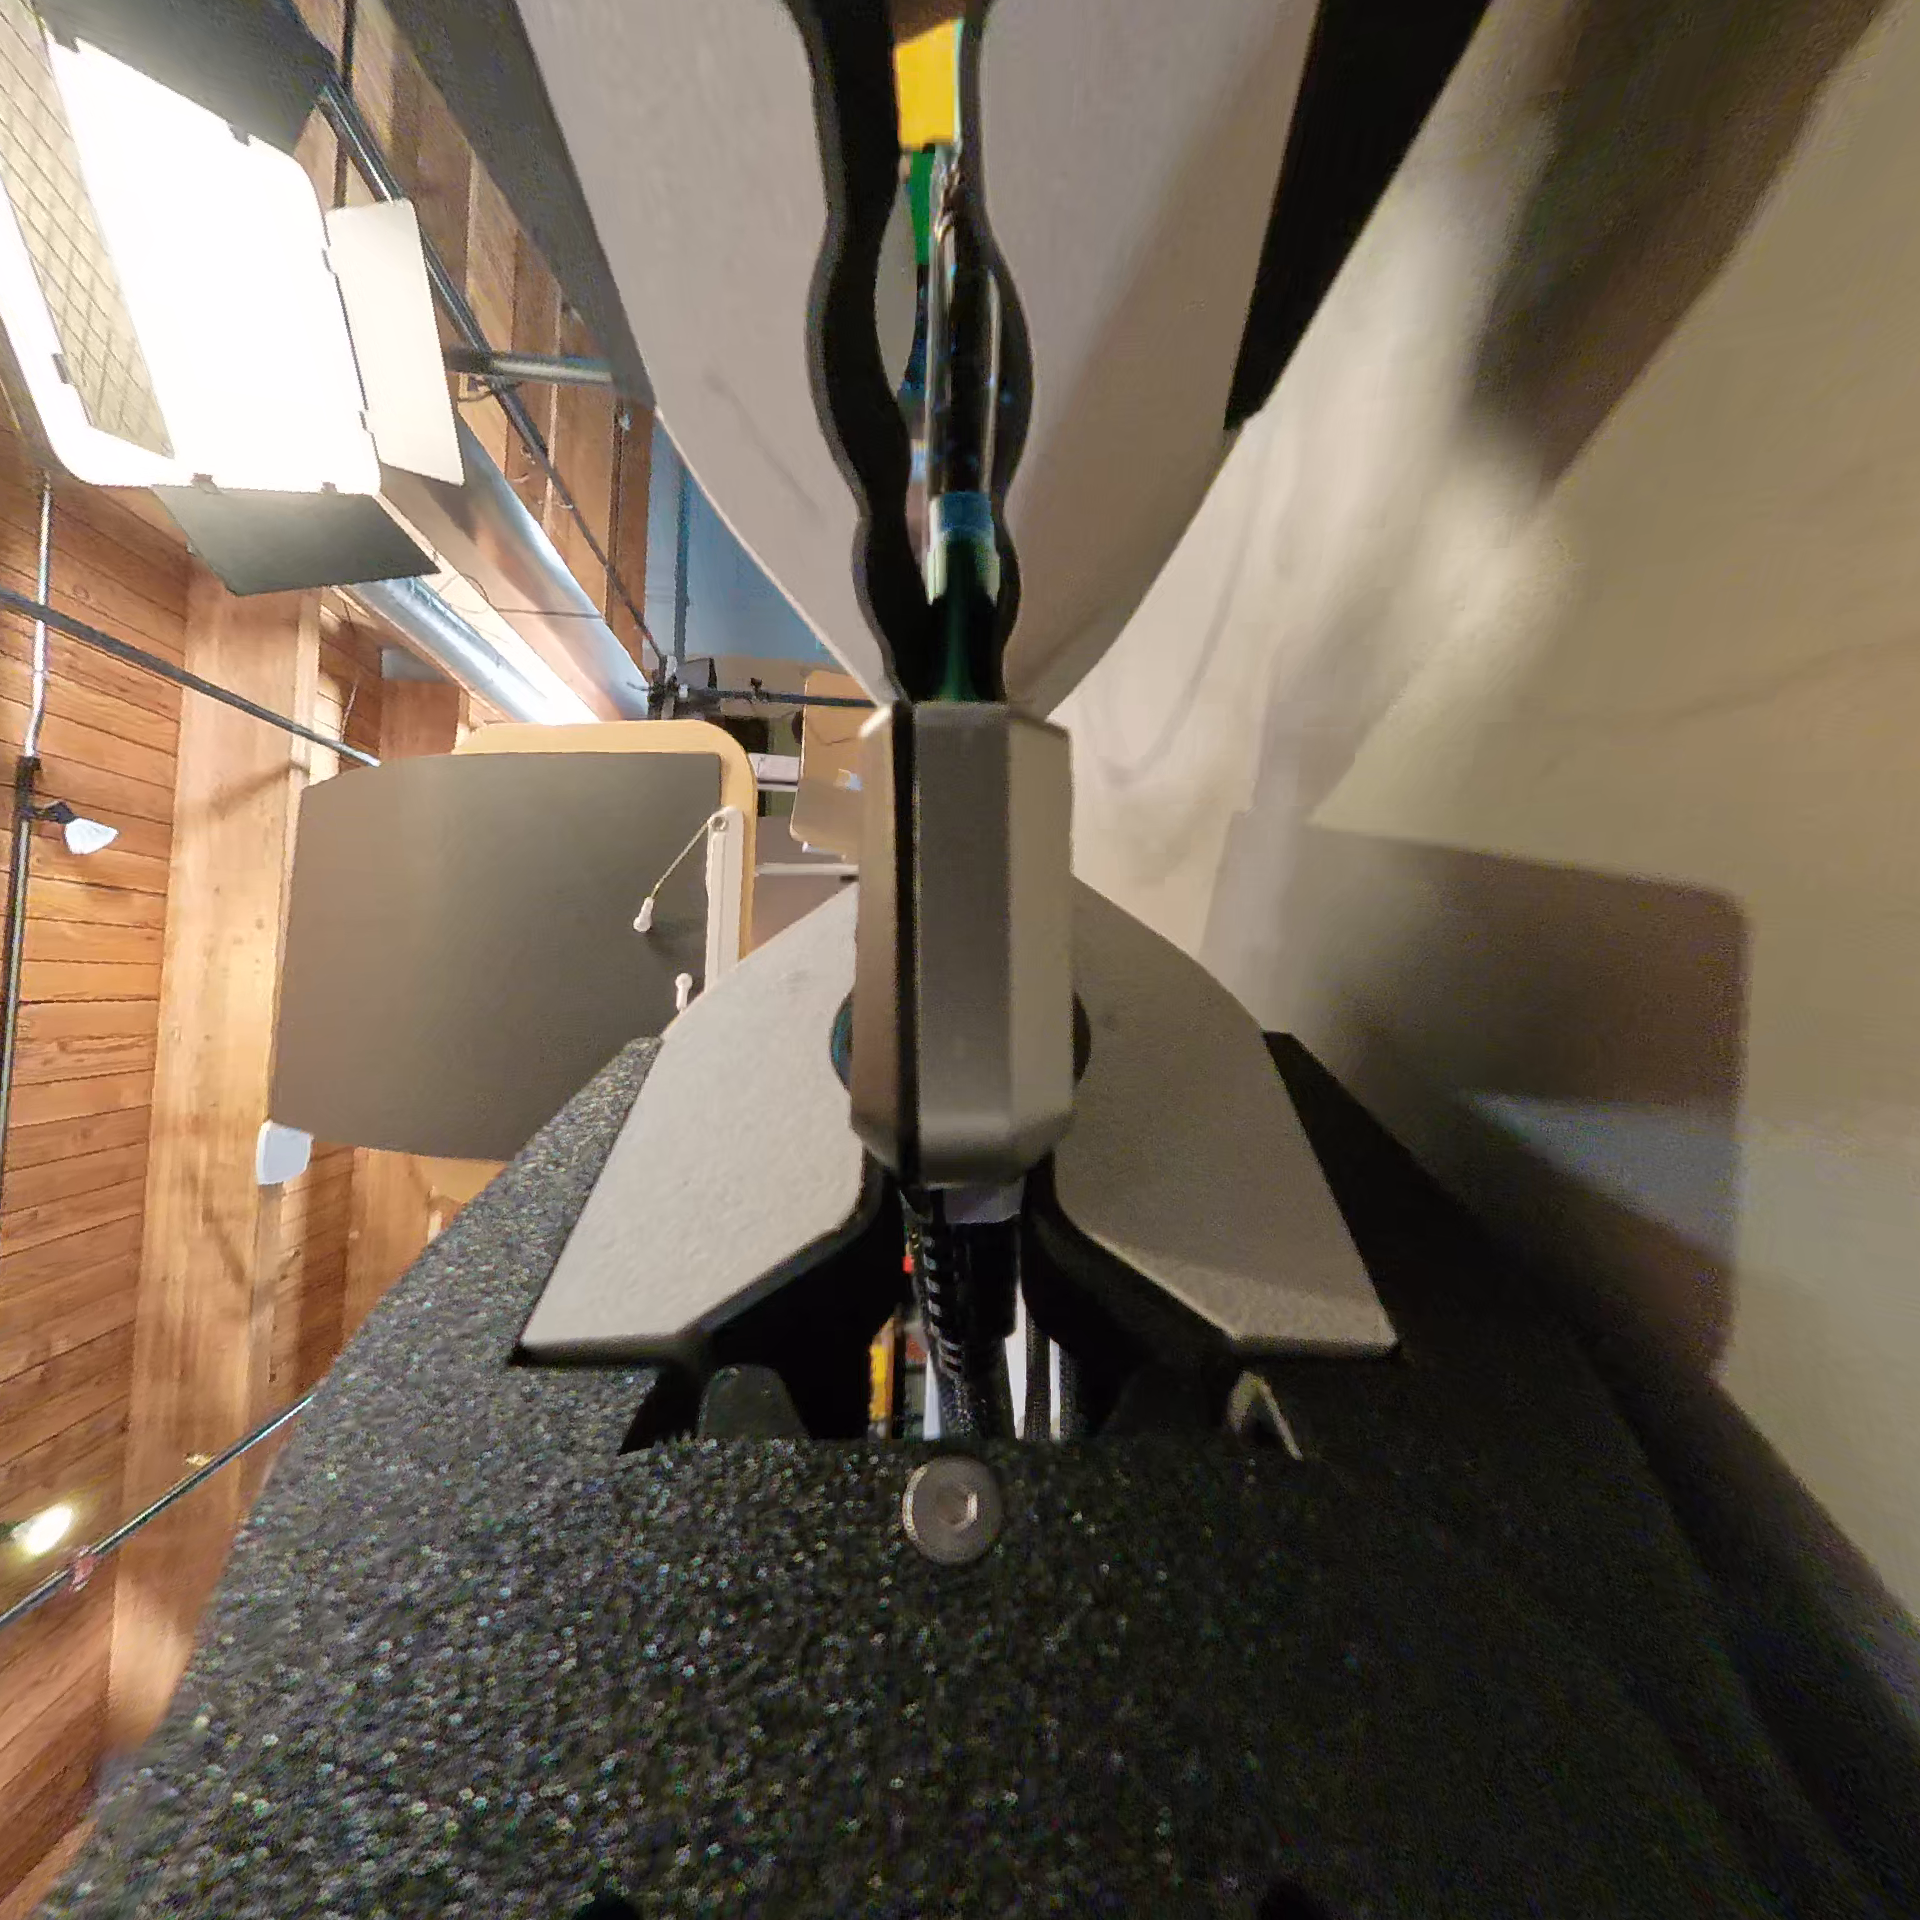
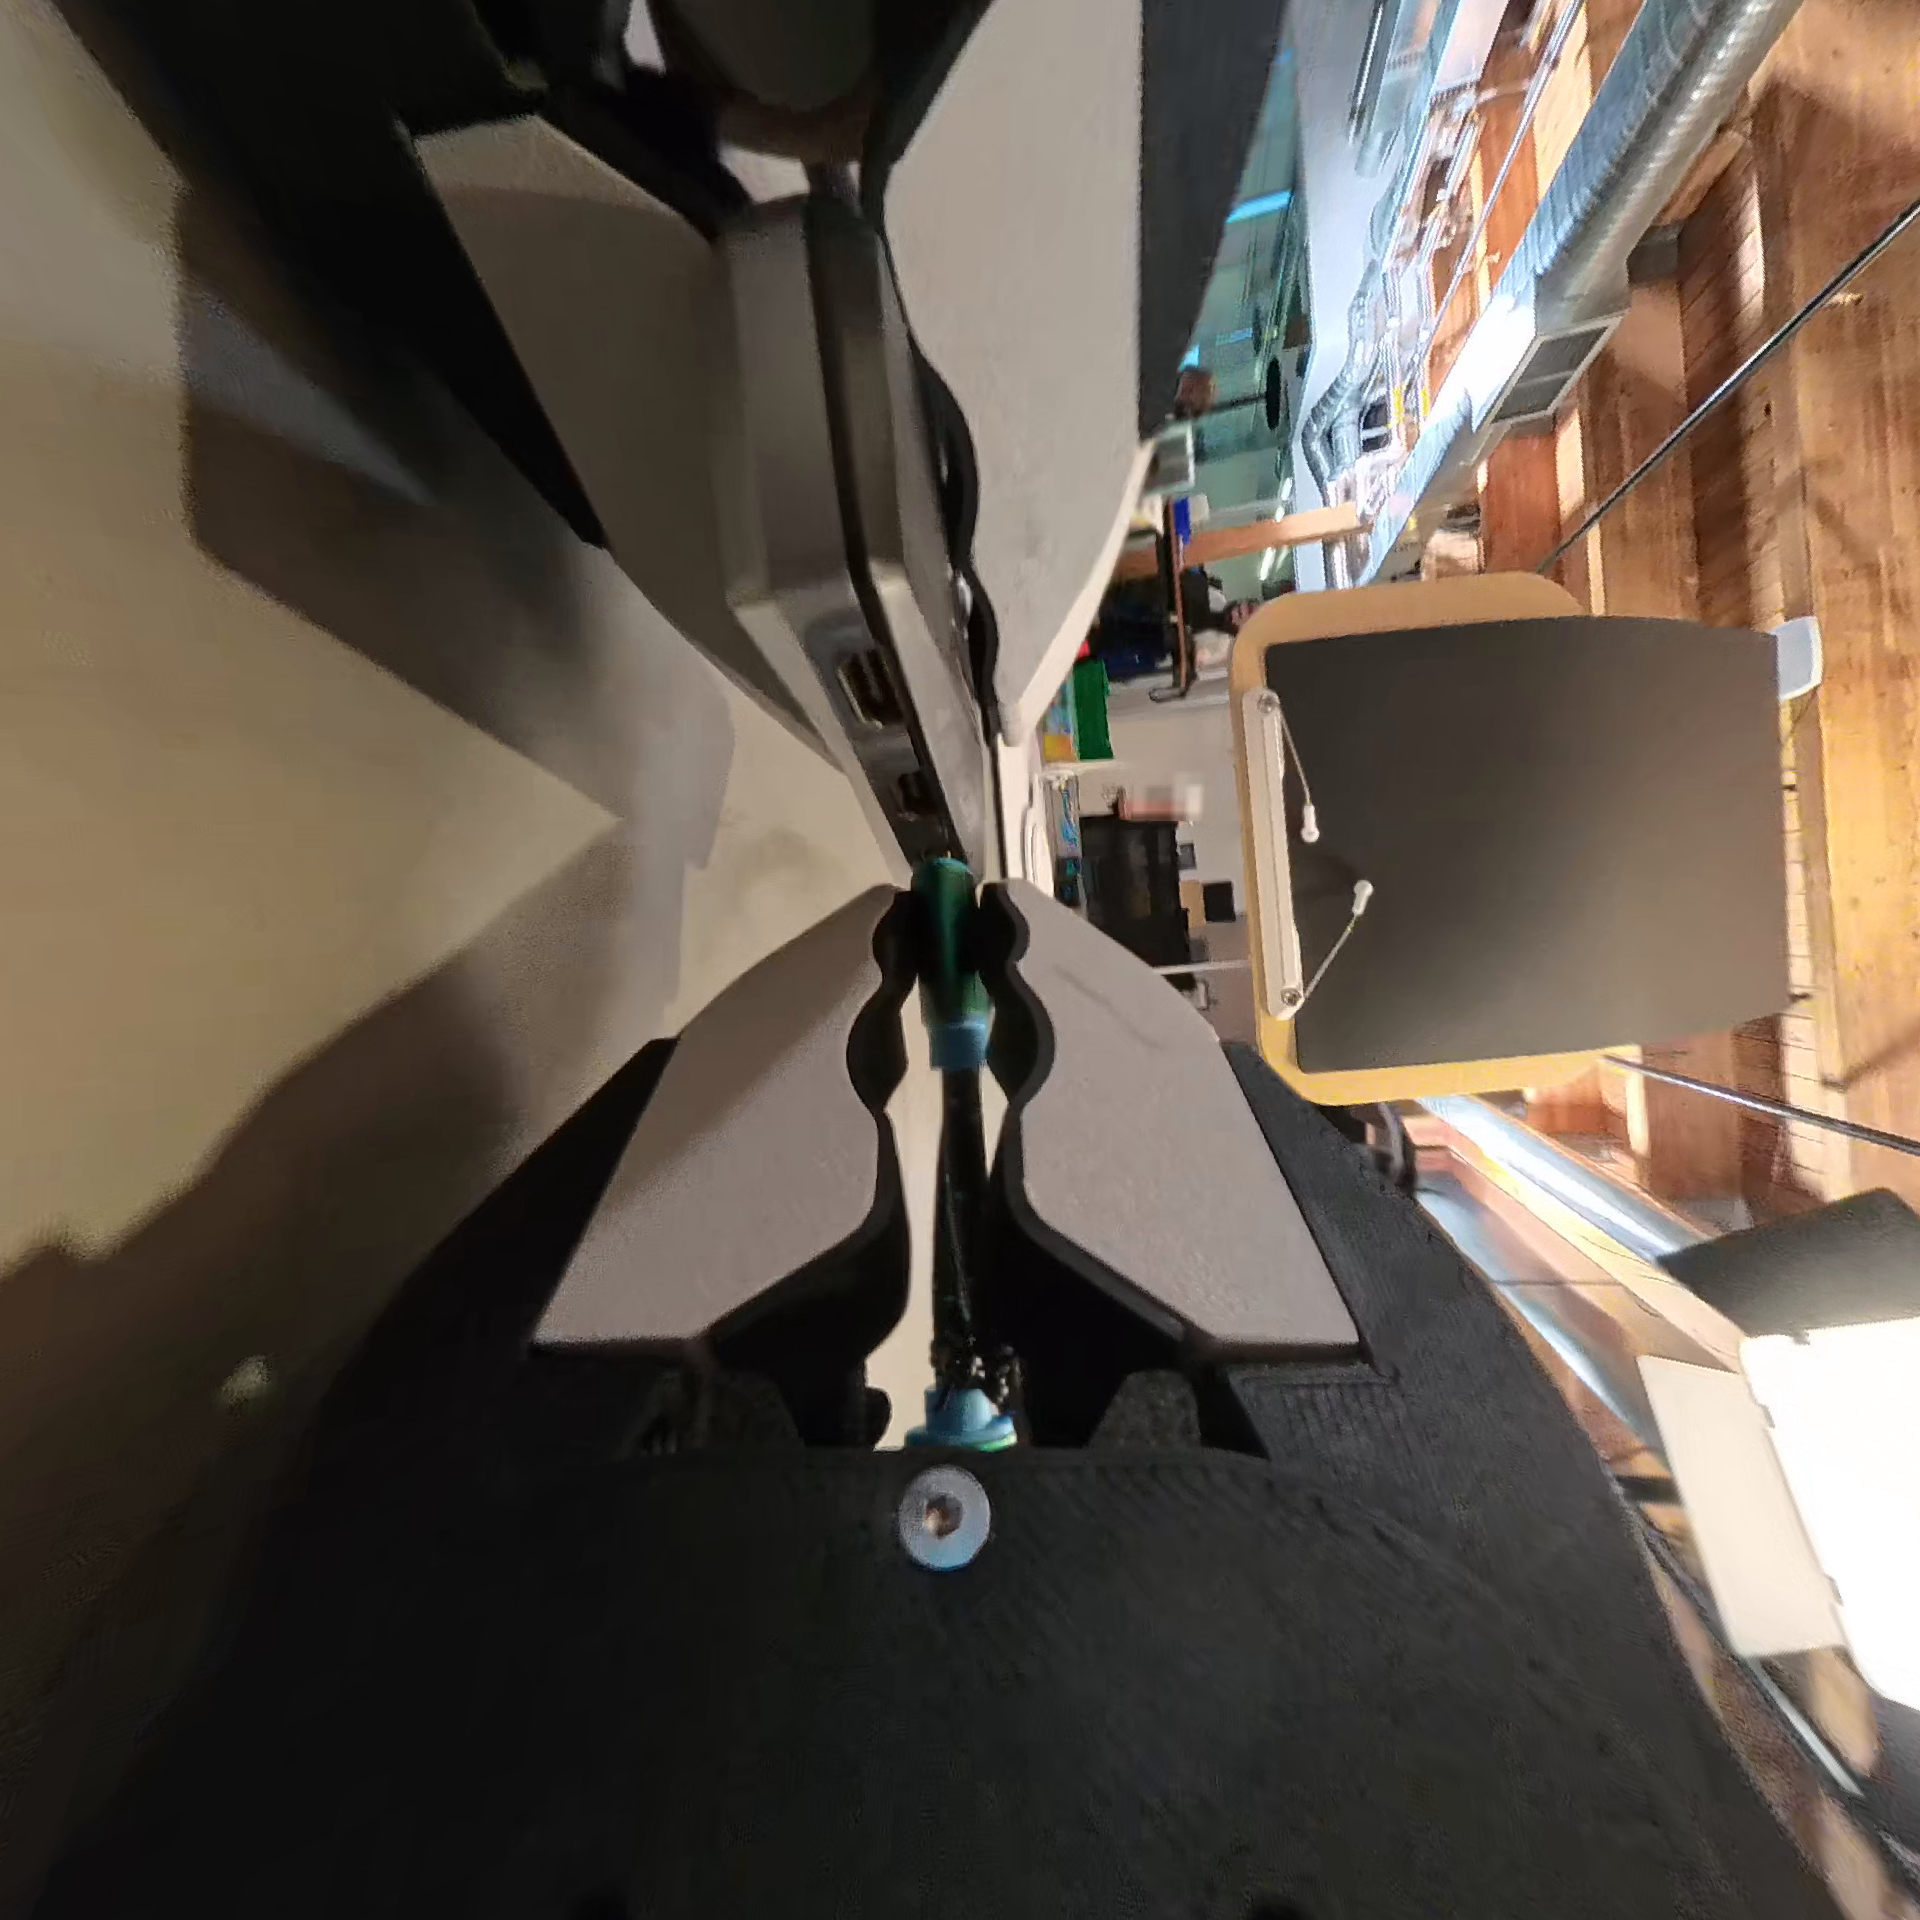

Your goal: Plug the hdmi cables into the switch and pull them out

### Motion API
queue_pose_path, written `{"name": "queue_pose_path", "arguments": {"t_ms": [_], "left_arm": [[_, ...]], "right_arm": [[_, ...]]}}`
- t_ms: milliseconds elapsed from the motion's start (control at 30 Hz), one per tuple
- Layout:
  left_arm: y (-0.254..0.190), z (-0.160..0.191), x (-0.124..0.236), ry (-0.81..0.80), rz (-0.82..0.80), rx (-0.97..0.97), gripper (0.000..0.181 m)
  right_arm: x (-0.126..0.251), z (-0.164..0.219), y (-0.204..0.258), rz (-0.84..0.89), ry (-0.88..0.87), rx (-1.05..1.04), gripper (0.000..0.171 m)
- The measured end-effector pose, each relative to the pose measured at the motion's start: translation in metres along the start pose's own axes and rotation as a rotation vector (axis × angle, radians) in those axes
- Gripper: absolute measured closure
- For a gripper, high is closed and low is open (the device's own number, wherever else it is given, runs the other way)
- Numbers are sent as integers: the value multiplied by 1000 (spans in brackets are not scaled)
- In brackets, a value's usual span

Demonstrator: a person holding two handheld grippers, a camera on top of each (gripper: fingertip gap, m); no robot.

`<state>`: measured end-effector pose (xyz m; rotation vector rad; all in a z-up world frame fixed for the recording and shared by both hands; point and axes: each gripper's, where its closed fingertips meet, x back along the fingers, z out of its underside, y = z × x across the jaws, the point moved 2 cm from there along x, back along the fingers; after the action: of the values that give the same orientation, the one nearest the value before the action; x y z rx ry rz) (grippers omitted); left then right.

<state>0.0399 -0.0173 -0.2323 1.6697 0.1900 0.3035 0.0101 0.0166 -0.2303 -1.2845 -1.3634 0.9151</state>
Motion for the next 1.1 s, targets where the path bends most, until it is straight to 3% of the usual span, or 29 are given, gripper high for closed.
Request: {"name": "queue_pose_path", "arguments": {"t_ms": [200,300,433,633,700,833,967,1100], "left_arm": [[-2,0,0,5,18,5,156],[12,75,5,233,4,184,158],[14,53,3,144,-5,175,158],[10,73,3,176,38,243,158],[12,74,5,179,35,271,158],[13,71,6,172,32,262,158],[14,63,4,145,39,276,158],[14,56,6,107,45,281,158]], "right_arm": [[3,7,0,33,79,43,159],[12,59,-3,14,216,-10,159],[32,43,-5,23,133,-45,159],[82,46,-106,292,120,-132,160],[109,71,-144,353,185,-214,160],[168,171,-177,357,462,-444,159],[192,255,-146,153,617,-795,160],[185,280,-114,13,656,-900,154]]}}
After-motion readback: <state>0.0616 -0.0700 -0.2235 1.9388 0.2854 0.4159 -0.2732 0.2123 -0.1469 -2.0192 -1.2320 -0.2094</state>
